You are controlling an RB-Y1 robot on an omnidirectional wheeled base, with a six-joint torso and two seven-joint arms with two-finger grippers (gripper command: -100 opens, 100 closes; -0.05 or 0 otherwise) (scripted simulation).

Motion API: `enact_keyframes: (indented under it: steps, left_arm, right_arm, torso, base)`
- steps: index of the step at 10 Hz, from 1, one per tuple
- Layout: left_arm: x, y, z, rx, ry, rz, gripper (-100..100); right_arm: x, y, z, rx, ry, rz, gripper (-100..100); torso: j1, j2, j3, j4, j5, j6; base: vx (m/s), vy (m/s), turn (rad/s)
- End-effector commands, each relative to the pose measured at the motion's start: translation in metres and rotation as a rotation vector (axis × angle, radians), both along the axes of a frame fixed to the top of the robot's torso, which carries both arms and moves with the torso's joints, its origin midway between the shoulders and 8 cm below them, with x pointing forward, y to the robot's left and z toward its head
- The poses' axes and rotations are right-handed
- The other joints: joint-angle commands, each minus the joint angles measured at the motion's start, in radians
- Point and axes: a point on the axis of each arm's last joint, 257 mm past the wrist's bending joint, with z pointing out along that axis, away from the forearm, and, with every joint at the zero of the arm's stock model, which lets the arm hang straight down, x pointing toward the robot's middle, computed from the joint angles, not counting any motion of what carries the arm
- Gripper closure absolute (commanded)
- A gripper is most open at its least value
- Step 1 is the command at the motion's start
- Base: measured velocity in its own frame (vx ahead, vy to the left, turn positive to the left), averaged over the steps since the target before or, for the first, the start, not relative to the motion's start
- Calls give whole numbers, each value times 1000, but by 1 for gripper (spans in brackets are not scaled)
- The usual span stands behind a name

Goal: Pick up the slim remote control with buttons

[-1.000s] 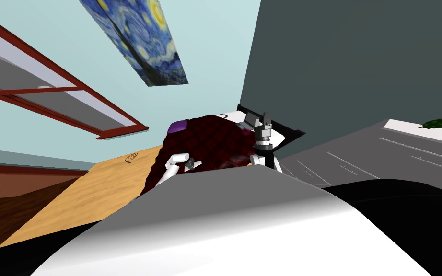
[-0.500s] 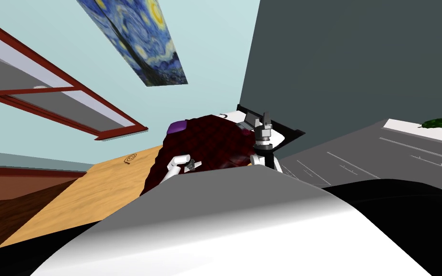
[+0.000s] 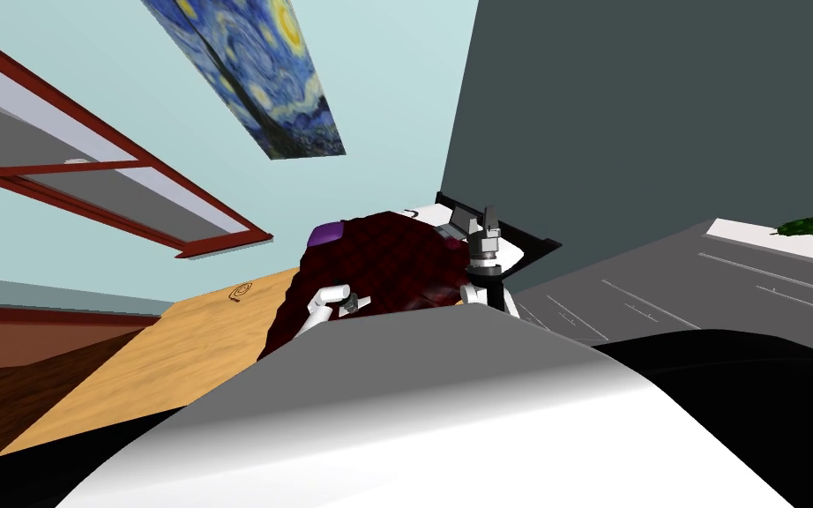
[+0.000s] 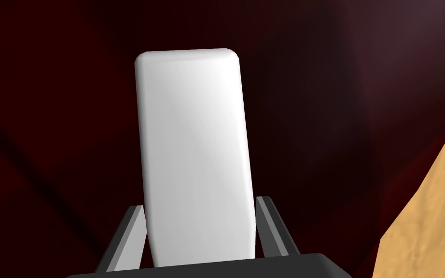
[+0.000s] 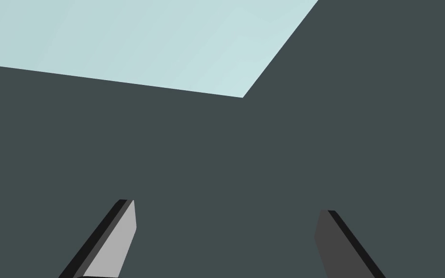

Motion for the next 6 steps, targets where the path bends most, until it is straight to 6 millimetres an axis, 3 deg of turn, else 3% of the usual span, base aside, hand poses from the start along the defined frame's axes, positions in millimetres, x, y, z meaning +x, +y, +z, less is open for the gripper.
enact_keyframes:
  steps: [1, 2, 5, 6]
  left_arm:
    - [0, 0, 0, 0, 0, 0, 0]
    - [5, 0, 10, 1, -3, -2, 100]
    - [8, 0, 17, 1, -4, -4, 100]
    - [8, 0, 17, 1, -3, -4, 0]
  right_arm:
    - [0, 0, 0, 0, 0, 0, 0]
    - [0, 0, 0, 0, 0, 0, 0]
    - [0, 0, 0, 0, 0, 0, 0]
    - [0, 0, 0, 0, 0, 0, 0]
  torso:
    - [0, 0, 0, 0, 0, 0]
    - [0, 0, 0, 0, 0, 0]
    - [-1, 1, 1, 1, -1, 0]
    - [-1, 1, 1, 0, 0, 0]
  base:
    - [0, 0, 0]
    - [-8, -6, 22]
    - [-12, -8, 10]
    - [0, 0, 0]
